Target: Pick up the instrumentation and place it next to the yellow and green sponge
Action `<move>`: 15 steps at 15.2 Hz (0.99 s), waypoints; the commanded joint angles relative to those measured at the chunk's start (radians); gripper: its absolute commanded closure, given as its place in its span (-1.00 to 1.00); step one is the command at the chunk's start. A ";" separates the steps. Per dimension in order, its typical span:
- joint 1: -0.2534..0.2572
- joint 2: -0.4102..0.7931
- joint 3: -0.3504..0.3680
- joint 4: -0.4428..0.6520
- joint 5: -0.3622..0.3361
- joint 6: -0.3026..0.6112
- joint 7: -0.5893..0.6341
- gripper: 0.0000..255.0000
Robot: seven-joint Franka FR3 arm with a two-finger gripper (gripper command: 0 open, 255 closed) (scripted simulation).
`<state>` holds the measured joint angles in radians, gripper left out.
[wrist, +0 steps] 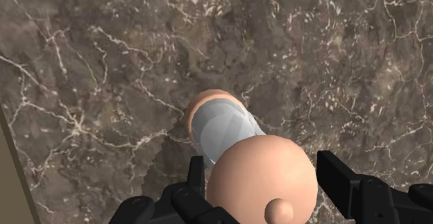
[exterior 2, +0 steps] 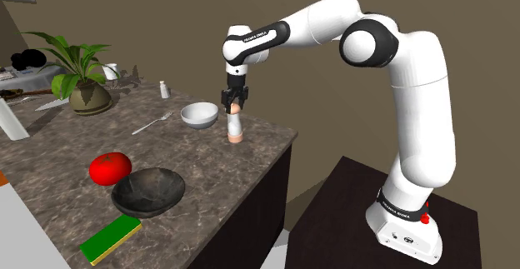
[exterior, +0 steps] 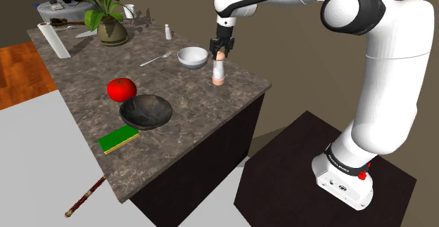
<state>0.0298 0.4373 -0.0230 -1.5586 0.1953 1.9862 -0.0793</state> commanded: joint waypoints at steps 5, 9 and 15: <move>0.000 -0.004 0.000 0.008 -0.001 -0.011 0.002 1.00; -0.001 -0.017 -0.001 0.042 -0.005 -0.058 0.010 1.00; -0.002 -0.030 -0.002 0.102 -0.009 -0.131 0.022 1.00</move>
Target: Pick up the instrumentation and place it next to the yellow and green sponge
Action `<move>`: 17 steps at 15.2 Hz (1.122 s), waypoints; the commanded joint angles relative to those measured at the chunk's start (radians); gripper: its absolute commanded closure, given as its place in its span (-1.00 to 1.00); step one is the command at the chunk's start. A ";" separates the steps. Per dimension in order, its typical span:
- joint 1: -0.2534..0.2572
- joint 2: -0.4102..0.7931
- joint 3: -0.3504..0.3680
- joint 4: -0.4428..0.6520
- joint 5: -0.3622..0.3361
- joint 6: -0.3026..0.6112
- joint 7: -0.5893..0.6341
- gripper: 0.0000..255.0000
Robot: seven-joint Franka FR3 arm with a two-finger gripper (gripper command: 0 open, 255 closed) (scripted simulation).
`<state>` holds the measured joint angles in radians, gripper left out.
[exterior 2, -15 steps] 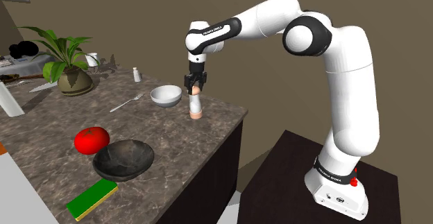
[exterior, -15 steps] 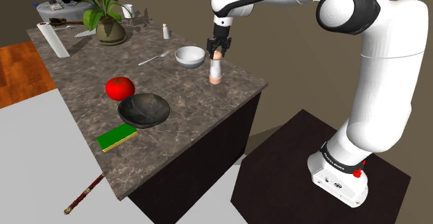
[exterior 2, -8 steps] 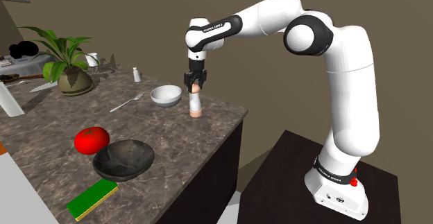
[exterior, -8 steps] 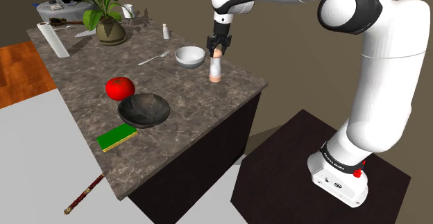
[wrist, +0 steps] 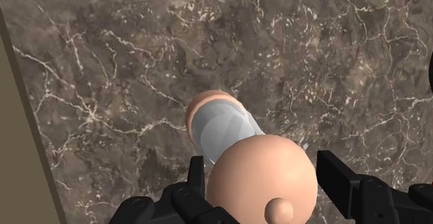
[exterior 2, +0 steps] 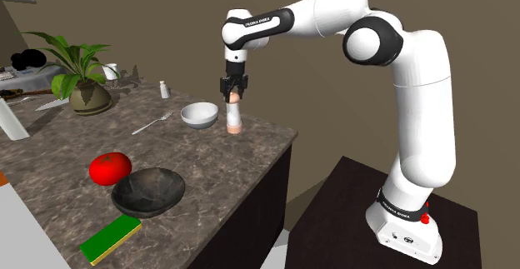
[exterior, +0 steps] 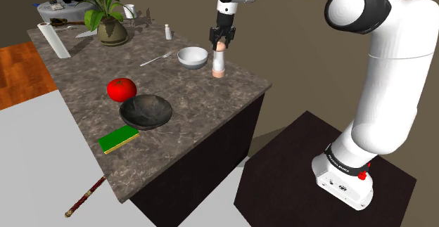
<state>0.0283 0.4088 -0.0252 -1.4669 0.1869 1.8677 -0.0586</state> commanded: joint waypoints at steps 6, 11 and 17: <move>-0.002 -0.007 -0.001 0.083 -0.004 -0.089 0.014 1.00; 0.056 -0.060 0.023 0.013 -0.013 -0.059 0.092 1.00; 0.141 -0.109 0.063 -0.062 -0.026 -0.012 0.213 1.00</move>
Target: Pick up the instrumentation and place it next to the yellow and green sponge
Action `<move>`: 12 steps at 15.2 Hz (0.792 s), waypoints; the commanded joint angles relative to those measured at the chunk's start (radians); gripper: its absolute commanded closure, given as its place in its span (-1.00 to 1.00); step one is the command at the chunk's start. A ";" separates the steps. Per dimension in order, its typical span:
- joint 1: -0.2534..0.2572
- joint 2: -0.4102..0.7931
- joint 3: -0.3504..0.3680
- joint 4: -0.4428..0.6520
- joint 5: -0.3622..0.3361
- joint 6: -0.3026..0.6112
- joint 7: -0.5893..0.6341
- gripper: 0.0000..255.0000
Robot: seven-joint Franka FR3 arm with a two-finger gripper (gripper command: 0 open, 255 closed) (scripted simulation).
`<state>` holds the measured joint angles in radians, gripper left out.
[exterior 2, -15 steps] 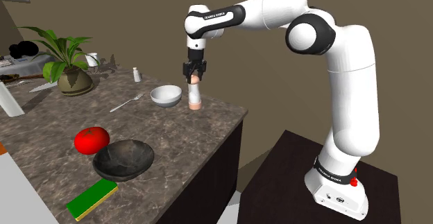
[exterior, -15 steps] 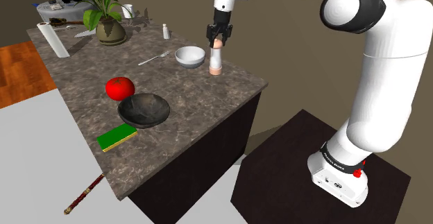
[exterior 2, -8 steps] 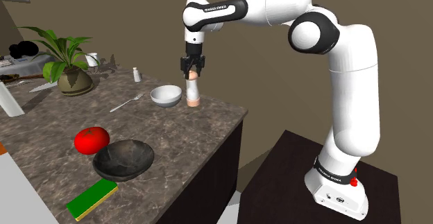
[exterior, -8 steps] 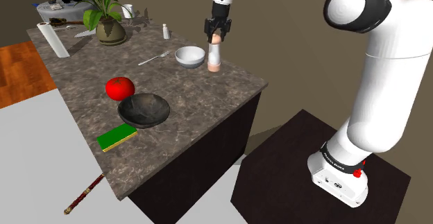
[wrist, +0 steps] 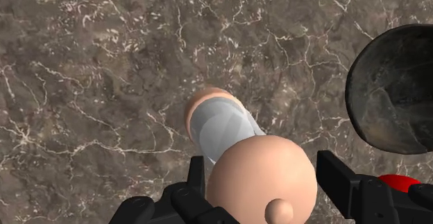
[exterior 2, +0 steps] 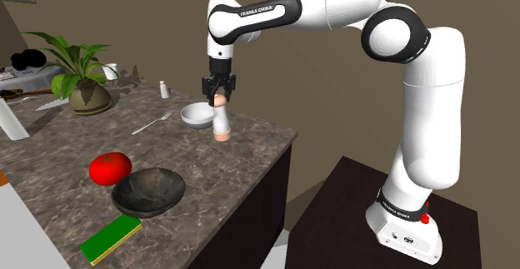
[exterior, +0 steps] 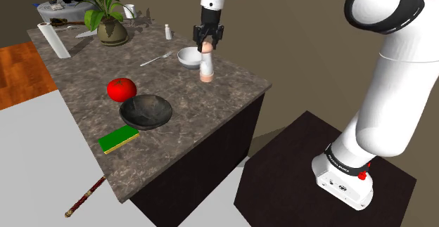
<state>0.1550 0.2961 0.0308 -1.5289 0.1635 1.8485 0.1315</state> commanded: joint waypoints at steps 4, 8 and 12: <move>0.071 -0.009 0.036 -0.022 -0.013 0.030 0.107 1.00; 0.127 -0.007 0.065 -0.022 -0.025 0.046 0.194 1.00; 0.186 0.011 0.093 -0.001 -0.041 0.055 0.281 1.00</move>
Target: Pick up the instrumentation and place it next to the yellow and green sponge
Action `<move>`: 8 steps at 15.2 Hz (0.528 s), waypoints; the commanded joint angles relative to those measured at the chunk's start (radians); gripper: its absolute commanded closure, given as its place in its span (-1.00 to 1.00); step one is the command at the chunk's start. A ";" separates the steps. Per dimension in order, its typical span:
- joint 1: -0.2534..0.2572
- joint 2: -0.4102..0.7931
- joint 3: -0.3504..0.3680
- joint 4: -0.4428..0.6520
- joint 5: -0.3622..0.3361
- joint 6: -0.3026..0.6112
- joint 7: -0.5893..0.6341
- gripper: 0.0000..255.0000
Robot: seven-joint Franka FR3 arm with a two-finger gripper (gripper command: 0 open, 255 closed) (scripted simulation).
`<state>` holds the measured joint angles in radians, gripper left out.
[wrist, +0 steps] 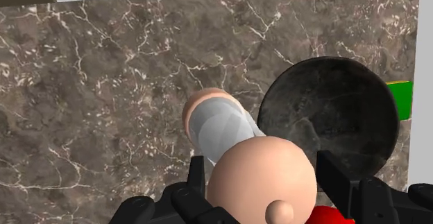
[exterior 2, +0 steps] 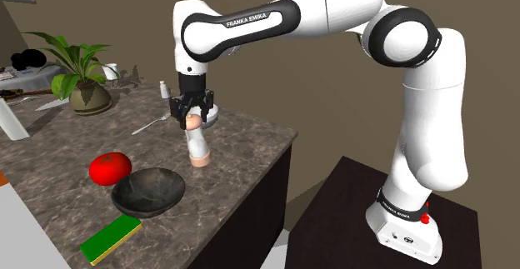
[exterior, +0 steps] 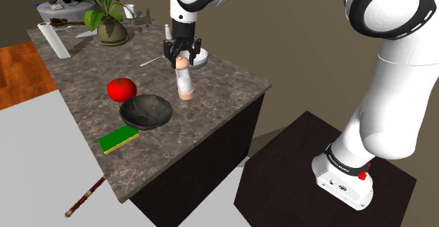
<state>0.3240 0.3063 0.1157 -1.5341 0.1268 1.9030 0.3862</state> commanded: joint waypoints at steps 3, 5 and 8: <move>0.062 0.024 0.027 0.035 -0.019 0.002 0.093 1.00; 0.092 0.044 0.039 0.063 -0.030 0.000 0.137 1.00; 0.140 0.083 0.055 0.116 -0.048 -0.007 0.203 1.00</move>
<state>0.4477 0.3868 0.1643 -1.4149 0.0841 1.8874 0.5653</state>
